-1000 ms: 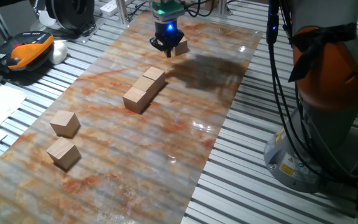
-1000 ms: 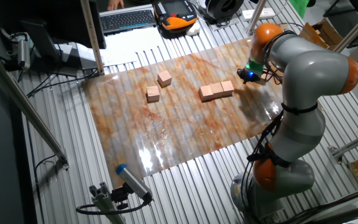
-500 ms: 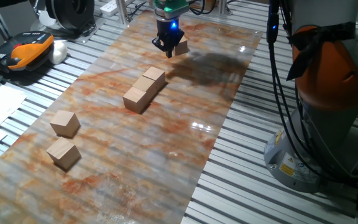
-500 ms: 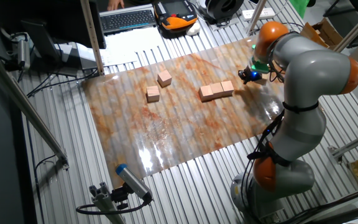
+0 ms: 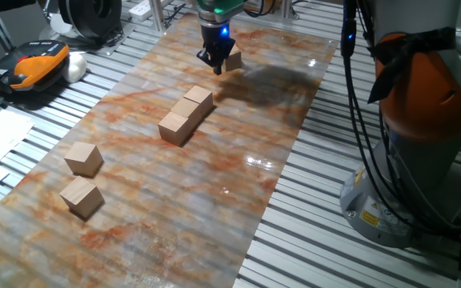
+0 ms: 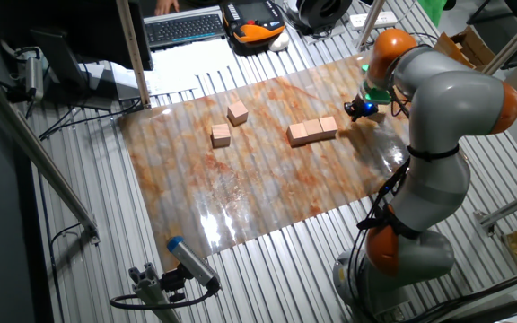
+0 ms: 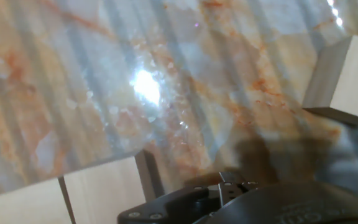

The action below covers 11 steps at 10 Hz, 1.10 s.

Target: Stack the blocks into a pyramid shape

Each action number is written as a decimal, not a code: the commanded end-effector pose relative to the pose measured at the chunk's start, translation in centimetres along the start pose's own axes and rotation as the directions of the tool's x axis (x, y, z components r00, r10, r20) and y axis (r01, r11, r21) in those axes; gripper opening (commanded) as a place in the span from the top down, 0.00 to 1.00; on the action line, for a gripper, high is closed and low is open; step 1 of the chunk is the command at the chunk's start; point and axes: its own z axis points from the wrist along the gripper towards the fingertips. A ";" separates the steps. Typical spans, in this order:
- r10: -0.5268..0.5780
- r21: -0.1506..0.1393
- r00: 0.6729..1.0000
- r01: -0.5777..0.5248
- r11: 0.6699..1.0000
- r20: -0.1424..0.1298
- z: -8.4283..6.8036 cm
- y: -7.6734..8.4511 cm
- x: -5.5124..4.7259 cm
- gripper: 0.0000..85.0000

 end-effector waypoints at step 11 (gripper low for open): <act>0.044 0.026 0.999 -0.045 0.999 0.020 0.2 -0.3 0.4 1.00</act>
